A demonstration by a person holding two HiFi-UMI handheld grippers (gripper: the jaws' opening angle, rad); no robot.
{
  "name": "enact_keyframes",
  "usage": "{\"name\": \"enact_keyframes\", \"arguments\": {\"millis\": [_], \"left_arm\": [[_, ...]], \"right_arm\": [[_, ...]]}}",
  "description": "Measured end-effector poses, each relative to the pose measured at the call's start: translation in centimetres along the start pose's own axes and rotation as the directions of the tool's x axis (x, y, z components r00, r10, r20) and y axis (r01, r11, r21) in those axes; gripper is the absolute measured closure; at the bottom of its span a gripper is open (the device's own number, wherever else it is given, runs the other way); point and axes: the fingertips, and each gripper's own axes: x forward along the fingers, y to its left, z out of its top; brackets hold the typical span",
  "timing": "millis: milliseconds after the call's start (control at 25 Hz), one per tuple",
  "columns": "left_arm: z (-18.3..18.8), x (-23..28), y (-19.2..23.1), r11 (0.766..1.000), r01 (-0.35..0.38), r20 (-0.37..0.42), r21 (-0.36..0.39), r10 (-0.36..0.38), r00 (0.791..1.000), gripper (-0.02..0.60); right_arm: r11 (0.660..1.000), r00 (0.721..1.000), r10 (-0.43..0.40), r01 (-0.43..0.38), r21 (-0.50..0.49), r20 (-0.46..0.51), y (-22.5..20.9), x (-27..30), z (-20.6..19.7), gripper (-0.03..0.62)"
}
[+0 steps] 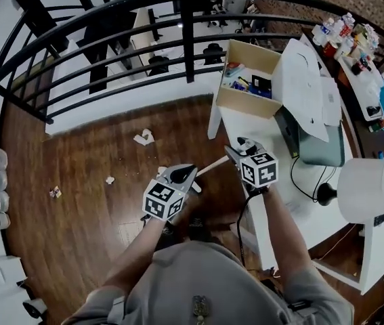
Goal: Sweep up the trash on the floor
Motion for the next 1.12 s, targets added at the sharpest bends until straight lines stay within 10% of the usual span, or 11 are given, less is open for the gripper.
{"name": "enact_keyframes", "arguments": {"millis": [200, 360, 640, 1120], "left_arm": [[-1.5, -2.0, 1.3, 0.997, -0.059, 0.011, -0.047, 0.059, 0.998, 0.577], [-3.3, -3.9, 2.3, 0.992, -0.092, 0.009, -0.086, 0.093, 0.996, 0.577], [-6.1, -7.7, 3.4, 0.982, -0.133, 0.008, -0.135, 0.136, 0.991, 0.577], [-9.2, -15.2, 5.9, 0.969, -0.158, 0.018, -0.189, 0.165, 0.986, 0.577]], "right_arm": [[0.995, 0.997, 0.058, -0.062, -0.077, -0.058, 2.2, 1.2, -0.1, 0.392], [0.985, 0.989, 0.090, -0.106, -0.137, -0.121, 5.0, 1.4, -0.4, 0.528], [0.940, 0.955, 0.195, -0.247, -0.234, -0.223, 12.5, 1.4, -1.3, 0.531], [0.933, 0.965, 0.190, -0.235, -0.273, -0.183, 22.1, 1.8, 1.7, 0.537]]}}
